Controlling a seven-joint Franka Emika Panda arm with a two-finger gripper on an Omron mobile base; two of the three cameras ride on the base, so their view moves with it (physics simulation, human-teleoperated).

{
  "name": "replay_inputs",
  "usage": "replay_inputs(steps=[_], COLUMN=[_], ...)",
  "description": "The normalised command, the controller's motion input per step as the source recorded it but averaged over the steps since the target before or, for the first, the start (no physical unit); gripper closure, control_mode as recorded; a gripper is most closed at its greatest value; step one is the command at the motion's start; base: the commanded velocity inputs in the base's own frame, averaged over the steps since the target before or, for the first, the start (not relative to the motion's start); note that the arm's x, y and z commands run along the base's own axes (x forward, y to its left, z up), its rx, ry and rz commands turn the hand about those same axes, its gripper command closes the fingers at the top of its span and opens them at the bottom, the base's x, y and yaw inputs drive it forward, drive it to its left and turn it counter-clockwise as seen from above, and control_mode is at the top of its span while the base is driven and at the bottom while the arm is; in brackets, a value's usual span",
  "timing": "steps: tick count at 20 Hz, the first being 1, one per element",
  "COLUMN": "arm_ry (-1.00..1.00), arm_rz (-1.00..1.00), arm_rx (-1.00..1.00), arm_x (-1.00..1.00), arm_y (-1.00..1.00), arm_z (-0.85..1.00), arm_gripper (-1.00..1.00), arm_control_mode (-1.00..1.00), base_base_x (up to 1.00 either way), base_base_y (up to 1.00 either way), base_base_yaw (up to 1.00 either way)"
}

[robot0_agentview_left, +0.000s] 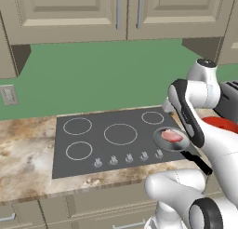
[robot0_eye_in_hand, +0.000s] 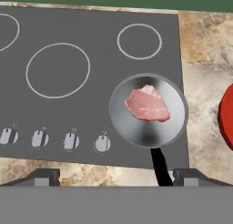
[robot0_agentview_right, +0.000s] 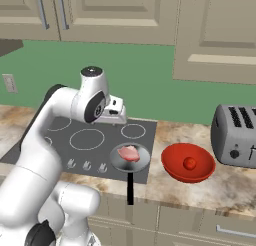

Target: Place the steak on the plate and place the tomato on the same plate.

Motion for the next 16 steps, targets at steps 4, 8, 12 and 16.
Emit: replay_inputs(steps=[4, 8, 12, 16], arm_ry=[0.02, 0.0, 0.05, 0.0], arm_rz=[0.0, 0.0, 0.0, 0.0], arm_rx=[-0.02, -0.02, -0.06, 0.0], arm_x=[0.13, 0.09, 0.19, 0.18], arm_y=[-0.17, -0.2, -0.16, -0.19], arm_z=[-0.34, -0.38, -0.47, -0.45], arm_gripper=[-1.0, -1.0, -1.0, -1.0], arm_control_mode=[-1.0, -1.0, -1.0, -1.0], base_base_x=[0.0, 0.0, 0.0, 0.0], base_base_y=[0.0, 0.0, 0.0, 0.0], base_base_yaw=[0.0, 0.0, 0.0, 0.0])
